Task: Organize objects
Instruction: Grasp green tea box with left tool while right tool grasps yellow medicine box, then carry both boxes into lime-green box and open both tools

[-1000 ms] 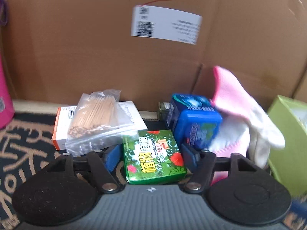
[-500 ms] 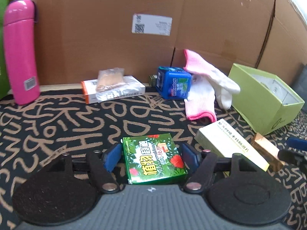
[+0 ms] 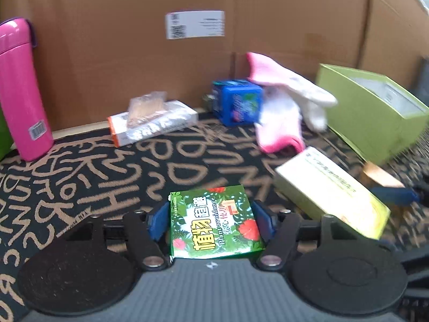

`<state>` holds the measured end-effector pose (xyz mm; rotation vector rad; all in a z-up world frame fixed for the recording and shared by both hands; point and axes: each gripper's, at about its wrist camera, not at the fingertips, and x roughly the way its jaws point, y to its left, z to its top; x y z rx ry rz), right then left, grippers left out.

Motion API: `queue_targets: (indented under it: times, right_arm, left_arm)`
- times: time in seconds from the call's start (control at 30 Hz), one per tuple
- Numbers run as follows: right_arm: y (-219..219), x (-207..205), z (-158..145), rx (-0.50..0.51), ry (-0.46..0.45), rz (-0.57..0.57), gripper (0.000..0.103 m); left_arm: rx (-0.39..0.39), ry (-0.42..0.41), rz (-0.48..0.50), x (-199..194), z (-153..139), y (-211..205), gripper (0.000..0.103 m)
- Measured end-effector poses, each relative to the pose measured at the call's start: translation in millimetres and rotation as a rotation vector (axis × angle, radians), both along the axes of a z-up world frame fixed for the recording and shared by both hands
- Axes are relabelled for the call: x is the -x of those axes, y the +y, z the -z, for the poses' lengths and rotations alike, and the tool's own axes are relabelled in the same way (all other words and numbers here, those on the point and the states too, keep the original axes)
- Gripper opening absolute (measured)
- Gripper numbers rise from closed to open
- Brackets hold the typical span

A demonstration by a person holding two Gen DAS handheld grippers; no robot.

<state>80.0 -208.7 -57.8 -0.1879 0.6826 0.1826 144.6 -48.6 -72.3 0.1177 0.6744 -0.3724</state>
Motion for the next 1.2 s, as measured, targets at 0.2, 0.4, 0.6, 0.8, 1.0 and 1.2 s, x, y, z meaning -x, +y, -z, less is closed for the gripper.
queue_targets:
  times: [0.2,0.4,0.6,0.8,1.0,1.2]
  right_arm:
    - [8.4,-12.6,0.0,0.000,0.001,-0.023,0.073]
    - [6.9,-22.8,7.1,-0.050,0.008,-0.028,0.066]
    - [-6.5,-6.5,-8.9,-0.114,-0.017,-0.030,0.065]
    - [-44.6,13.6,-61.8,-0.129,-0.175,0.007,0.065]
    - [-110.5,12.4,-99.3,-0.065,-0.302,0.153,0.066]
    - [-193.2,-11.8,-107.7,0.027,-0.341,0.361,0.066]
  left_arm:
    - [-0.040,-0.030,-0.029,10.3,3.6,-4.2,0.074]
    - [-0.016,-0.019,-0.032,7.6,5.1,1.9,0.067]
    - [0.045,-0.003,-0.015,16.2,-9.5,4.5,0.066]
    - [0.154,-0.100,0.078,24.3,-62.7,-26.2,0.066]
    - [0.218,-0.186,0.219,17.3,-111.0,-94.1,0.066]
    - [0.263,-0.159,0.294,-12.9,-121.4,-171.4,0.066]
